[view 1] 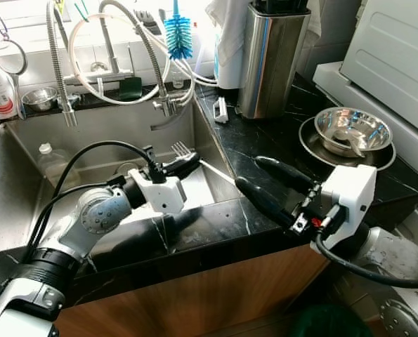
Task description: Kitchen organization
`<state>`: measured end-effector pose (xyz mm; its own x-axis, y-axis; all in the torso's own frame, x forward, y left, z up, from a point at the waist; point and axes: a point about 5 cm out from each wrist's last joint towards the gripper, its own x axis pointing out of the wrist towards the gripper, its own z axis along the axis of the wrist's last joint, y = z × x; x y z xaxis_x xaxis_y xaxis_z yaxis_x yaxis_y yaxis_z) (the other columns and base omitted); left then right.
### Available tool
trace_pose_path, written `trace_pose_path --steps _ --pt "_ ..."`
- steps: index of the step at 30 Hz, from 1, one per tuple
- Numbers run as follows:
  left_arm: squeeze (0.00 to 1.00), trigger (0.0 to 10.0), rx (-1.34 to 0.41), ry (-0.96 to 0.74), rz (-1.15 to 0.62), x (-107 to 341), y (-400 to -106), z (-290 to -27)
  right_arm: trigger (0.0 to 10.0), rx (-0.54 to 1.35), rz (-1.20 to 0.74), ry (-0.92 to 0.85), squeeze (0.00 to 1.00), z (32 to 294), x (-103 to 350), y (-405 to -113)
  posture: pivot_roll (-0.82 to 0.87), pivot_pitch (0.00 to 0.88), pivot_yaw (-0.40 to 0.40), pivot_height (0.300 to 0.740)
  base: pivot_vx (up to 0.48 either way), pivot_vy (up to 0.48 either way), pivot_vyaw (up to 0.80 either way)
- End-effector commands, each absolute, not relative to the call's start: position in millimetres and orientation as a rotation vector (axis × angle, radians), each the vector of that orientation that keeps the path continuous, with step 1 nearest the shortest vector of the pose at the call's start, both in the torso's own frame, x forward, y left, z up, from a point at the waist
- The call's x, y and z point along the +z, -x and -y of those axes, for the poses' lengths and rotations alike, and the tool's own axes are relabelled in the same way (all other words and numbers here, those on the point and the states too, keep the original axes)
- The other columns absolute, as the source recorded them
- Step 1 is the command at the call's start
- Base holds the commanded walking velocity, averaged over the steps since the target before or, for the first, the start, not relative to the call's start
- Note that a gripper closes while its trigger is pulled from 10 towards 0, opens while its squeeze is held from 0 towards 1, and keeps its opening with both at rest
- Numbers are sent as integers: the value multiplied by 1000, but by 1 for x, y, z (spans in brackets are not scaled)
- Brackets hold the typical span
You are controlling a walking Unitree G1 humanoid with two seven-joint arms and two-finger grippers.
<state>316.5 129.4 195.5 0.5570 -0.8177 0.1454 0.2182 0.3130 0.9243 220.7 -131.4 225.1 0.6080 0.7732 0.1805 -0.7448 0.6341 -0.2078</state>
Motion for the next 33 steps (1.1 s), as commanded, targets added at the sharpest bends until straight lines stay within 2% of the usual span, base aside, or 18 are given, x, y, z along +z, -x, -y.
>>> trace_pose_path --steps 1,12,13,15,16,18,19,25,27,28,33 --pt "0 0 -738 -1058 680 196 -319 -133 10000 905 293 125 0 128 232 -216 27 31 39 740 0 0 0" --pt "0 0 -603 -1104 583 194 -334 -142 10000 891 343 130 0 131 243 -214 27 0 34 740 0 0 0" --pt "0 588 -580 -1103 575 196 -337 -143 10000 889 347 136 0 131 244 -215 28 1 35 740 0 0 0" --pt "0 588 -542 -1096 559 199 -342 -146 10000 886 357 143 0 131 247 -217 26 7 40 740 0 0 0" --pt "0 1804 -511 -1091 531 199 -346 -148 10000 880 370 144 0 132 249 -218 26 10 42 740 0 0 0" --pt "0 1804 -489 -1089 510 199 -348 -150 10000 876 379 143 0 132 251 -219 25 11 43 740 0 0 0" --pt "0 10000 -450 -1070 479 199 -353 -154 10000 859 400 148 0 133 256 -220 23 14 47 740 0 0 0" --pt "0 10000 -282 -842 341 202 -368 -174 10000 744 445 162 0 139 264 -224 21 22 49 740 0 0 0" --pt "0 10000 -201 -681 260 202 -376 -188 10000 626 471 186 0 148 269 -229 20 22 47 740 0 0 0" --pt "0 10000 -201 -681 260 202 -376 -188 10000 626 471 186 0 148 269 -229 20 22 47 740 0 0 0" --pt "0 10000 -111 -520 168 199 -381 -210 10000 364 502 204 0 173 277 -236 13 23 46 740 0 0 0"
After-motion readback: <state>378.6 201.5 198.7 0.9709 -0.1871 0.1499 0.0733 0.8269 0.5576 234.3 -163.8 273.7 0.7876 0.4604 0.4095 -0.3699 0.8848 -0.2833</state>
